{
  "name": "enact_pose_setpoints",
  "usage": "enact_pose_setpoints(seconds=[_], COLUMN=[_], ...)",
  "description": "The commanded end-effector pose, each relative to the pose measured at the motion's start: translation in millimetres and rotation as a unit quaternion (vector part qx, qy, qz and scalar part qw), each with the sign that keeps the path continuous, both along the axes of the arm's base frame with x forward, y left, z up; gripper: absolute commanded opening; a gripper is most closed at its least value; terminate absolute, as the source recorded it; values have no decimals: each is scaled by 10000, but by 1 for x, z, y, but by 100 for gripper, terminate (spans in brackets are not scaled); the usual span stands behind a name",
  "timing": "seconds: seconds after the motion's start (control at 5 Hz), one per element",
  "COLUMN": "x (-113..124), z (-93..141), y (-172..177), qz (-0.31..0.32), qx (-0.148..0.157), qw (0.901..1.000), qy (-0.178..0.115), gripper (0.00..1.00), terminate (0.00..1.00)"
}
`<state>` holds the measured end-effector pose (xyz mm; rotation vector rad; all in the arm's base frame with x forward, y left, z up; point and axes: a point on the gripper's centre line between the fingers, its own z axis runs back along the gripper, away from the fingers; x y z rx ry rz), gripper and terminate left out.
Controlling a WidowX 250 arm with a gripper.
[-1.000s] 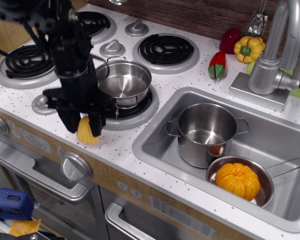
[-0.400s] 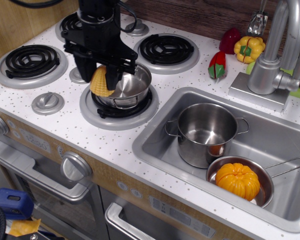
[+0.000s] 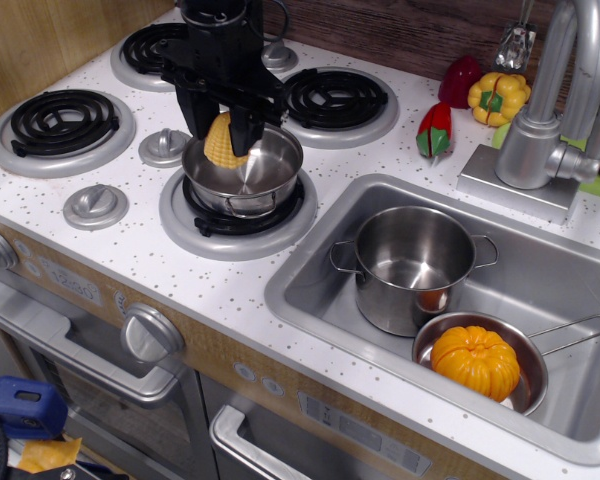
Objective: Put corn in pan which is on stove
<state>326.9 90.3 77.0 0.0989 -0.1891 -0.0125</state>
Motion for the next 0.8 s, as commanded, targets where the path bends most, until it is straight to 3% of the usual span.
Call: enact_pose_setpoints(seconds=[0.0, 0.4, 0.6], x=[7, 8, 8], z=[-1, -5, -5], y=[10, 11, 11], qz=[-152, -210, -210], qx=[-17, -173, -173], qw=[9996, 9993, 9993], qy=[-257, -270, -270], gripper=[100, 100, 100], terminate=[0, 0, 100])
